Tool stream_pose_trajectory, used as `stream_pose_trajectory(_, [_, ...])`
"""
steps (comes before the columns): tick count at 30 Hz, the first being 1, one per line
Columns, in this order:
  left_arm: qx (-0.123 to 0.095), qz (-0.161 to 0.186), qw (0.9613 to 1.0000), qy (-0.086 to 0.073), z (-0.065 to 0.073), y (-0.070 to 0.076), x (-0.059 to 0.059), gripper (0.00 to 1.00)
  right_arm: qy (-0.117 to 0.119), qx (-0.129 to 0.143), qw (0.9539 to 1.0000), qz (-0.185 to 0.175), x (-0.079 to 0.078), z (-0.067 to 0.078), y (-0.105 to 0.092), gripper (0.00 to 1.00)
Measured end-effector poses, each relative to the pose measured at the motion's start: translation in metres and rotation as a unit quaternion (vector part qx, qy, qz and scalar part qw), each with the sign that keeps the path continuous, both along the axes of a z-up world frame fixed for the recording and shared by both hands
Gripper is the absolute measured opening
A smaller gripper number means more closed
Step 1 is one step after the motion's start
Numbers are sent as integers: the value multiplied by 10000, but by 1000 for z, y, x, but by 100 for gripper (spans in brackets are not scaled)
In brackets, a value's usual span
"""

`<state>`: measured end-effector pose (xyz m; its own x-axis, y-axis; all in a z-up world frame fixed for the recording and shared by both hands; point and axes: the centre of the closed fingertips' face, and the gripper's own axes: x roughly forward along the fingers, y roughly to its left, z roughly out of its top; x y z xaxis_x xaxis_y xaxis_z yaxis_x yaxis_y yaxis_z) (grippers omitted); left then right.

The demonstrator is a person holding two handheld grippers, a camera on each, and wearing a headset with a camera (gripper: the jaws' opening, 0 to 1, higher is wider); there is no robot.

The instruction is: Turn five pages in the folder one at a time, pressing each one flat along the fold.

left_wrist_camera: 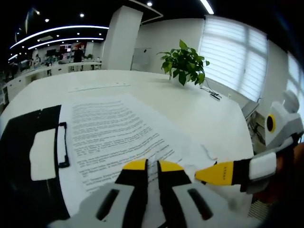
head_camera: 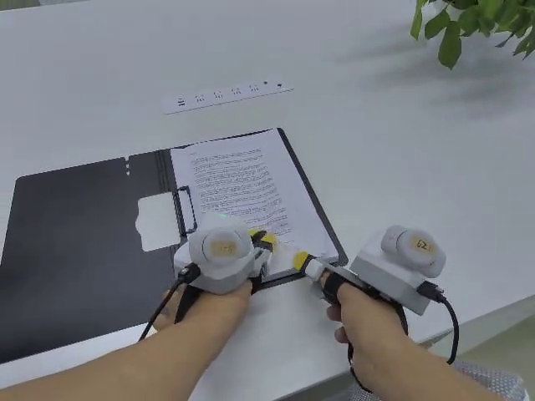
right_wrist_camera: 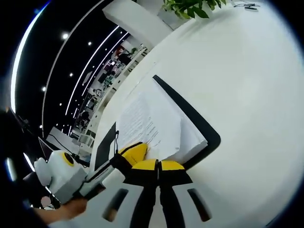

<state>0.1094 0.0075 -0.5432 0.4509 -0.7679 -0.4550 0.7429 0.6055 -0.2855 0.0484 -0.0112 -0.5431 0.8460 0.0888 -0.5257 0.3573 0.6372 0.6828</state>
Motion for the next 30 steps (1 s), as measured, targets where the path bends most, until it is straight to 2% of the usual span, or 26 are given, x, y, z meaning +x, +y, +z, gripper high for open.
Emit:
stream_pose_trajectory(2, [-23,-85,9999,71,5,2,-5,19,-71,-26,10000,48,0,4,1,0])
stream_pose_trajectory(3, [20,-92,10000,34,7,5,-6,27,-87,-43,9999,71,0,5,1,0])
stream_pose_trajectory(5, [96,-55,9999,-34,12,13,-6,33,-136,-54,9998,103,1,10,3,0])
stream_pose_trajectory(6, [163,47,9999,-32,15,22,-4,36,-174,-48,9998,107,1,13,3,0])
stream_pose_trajectory(8, [90,144,9998,-110,26,37,-3,36,-264,-92,9995,163,2,21,5,0])
stream_pose_trajectory(14, [18,470,9980,-432,57,82,4,42,-545,-488,9962,465,7,47,12,0])
stream_pose_trajectory(18, [20,638,9963,-570,72,111,5,44,-739,-924,9895,826,11,68,23,0])
stream_pose_trajectory(20, [49,730,9950,-673,80,128,4,44,-866,-1178,9835,1065,13,79,31,0])
stream_pose_trajectory(23, [27,936,9928,-744,89,150,4,45,-1007,-1464,9745,1371,15,91,45,0])
stream_pose_trajectory(24, [10,995,9923,-740,90,156,4,45,-1058,-1523,9720,1444,16,94,49,0])
stream_pose_trajectory(27, [-31,1221,9894,-788,97,179,1,46,-1212,-1780,9605,1763,20,103,66,0])
stream_pose_trajectory(30, [-55,1416,9866,-814,102,197,-1,46,-1299,-1877,9537,1961,22,109,82,0])
